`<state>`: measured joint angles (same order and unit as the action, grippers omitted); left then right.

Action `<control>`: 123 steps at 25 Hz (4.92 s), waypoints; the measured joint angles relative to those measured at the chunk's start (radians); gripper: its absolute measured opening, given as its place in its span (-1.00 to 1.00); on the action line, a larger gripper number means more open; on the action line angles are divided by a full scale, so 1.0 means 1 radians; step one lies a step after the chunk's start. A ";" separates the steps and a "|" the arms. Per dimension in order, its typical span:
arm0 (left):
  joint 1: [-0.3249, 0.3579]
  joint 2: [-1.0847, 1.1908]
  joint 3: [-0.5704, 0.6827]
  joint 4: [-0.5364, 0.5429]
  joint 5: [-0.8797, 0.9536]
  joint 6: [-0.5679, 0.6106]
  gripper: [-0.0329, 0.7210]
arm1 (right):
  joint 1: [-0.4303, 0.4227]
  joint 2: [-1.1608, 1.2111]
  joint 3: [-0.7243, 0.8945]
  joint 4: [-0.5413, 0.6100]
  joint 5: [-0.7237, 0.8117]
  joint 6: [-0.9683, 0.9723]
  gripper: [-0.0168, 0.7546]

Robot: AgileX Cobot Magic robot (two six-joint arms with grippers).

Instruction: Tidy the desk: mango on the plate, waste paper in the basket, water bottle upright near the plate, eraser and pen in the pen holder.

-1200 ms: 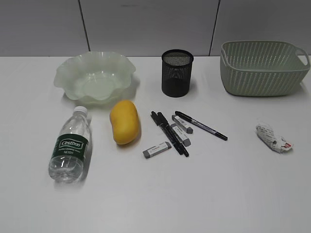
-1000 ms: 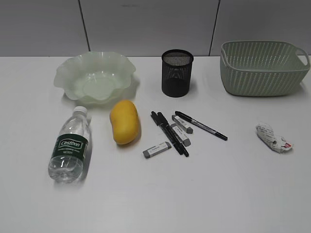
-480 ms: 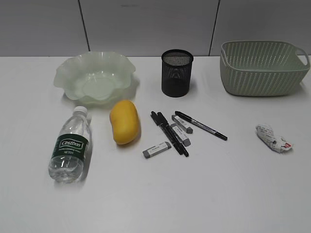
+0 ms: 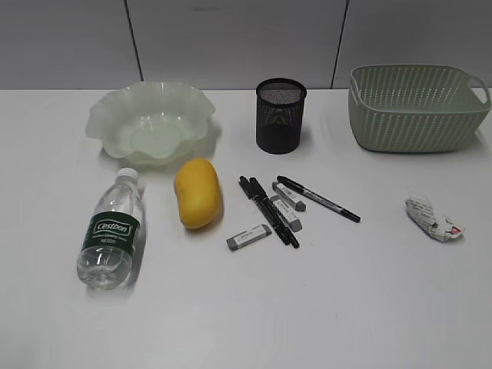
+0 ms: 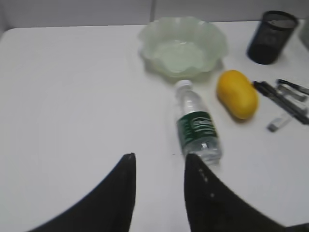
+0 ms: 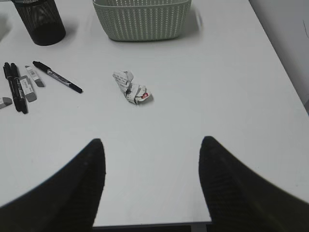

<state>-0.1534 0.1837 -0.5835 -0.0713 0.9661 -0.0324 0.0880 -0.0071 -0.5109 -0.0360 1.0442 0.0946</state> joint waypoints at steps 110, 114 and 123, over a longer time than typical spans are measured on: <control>-0.202 -0.190 0.009 0.311 0.179 -0.226 0.10 | 0.000 0.160 -0.015 0.125 -0.042 -0.095 0.31; -0.202 -0.190 0.044 0.302 0.107 -0.206 0.09 | 0.000 0.375 -0.036 0.213 -0.178 -0.217 0.31; -0.202 -0.190 0.044 0.299 0.095 -0.199 0.05 | 0.000 1.129 -0.210 0.268 -0.465 -0.425 0.31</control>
<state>-0.3556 -0.0067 -0.5392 0.2274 1.0615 -0.2317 0.0880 1.1219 -0.7204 0.2324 0.5791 -0.3301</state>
